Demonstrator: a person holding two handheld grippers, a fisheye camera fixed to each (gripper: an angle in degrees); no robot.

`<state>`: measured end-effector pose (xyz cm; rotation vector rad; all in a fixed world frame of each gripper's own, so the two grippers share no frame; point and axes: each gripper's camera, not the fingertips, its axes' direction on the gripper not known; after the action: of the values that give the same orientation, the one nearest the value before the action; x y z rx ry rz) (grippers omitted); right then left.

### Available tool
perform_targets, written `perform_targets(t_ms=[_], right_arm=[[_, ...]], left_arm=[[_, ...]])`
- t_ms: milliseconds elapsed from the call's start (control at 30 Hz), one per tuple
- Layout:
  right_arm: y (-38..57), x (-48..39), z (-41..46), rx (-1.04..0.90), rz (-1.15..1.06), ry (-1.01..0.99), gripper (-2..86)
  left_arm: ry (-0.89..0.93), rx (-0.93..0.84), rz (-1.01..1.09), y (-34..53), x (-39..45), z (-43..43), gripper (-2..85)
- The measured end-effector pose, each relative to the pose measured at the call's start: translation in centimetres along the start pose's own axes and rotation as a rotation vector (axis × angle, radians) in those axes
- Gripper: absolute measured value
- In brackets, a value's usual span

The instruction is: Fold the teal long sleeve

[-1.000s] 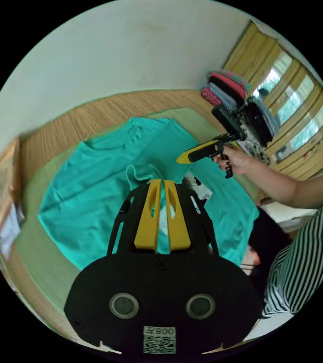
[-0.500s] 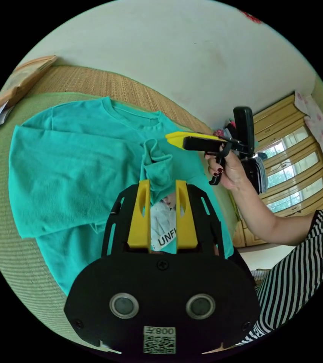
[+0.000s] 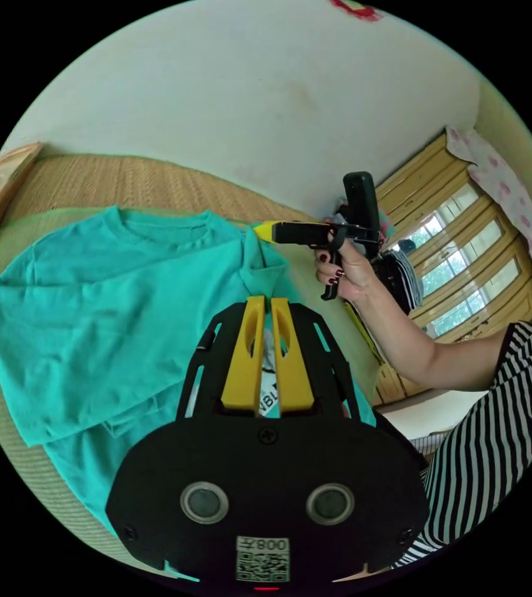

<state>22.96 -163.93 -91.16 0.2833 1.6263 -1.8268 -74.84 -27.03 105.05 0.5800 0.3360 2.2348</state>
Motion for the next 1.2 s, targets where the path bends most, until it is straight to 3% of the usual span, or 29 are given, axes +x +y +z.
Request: perform_targets(t_ms=[167,567,767,900,1033,1200], right_arm=[[4.7,4.1,-6.4,0.113,0.067,-0.053,0.8],[13.4,14.1,-4.4,0.025,0.257,-0.118,0.5],[15.8,14.7,-6.2,0.113,0.27,-0.118,0.1],[14.8,11.8,-3.3,0.037,0.179,-0.149,0.1],[15.1,10.7,4.6,-0.229,0.161,0.076,0.1],[17.1,11.3,5.6,-0.148,0.208,0.042,0.1]], left_arm=[[-0.009,-0.041,0.106,-1.3,2.3,3.0,1.8],[-0.04,-0.25,0.096,0.3,1.1,10.6,2.1],[-0.061,-0.3,0.149,1.3,1.9,11.7,2.5],[-0.067,-0.282,0.173,1.7,2.5,11.1,2.4],[-0.028,-0.288,0.133,2.2,1.9,10.6,2.3],[-0.127,-0.103,0.03,4.4,-0.6,2.5,2.3]])
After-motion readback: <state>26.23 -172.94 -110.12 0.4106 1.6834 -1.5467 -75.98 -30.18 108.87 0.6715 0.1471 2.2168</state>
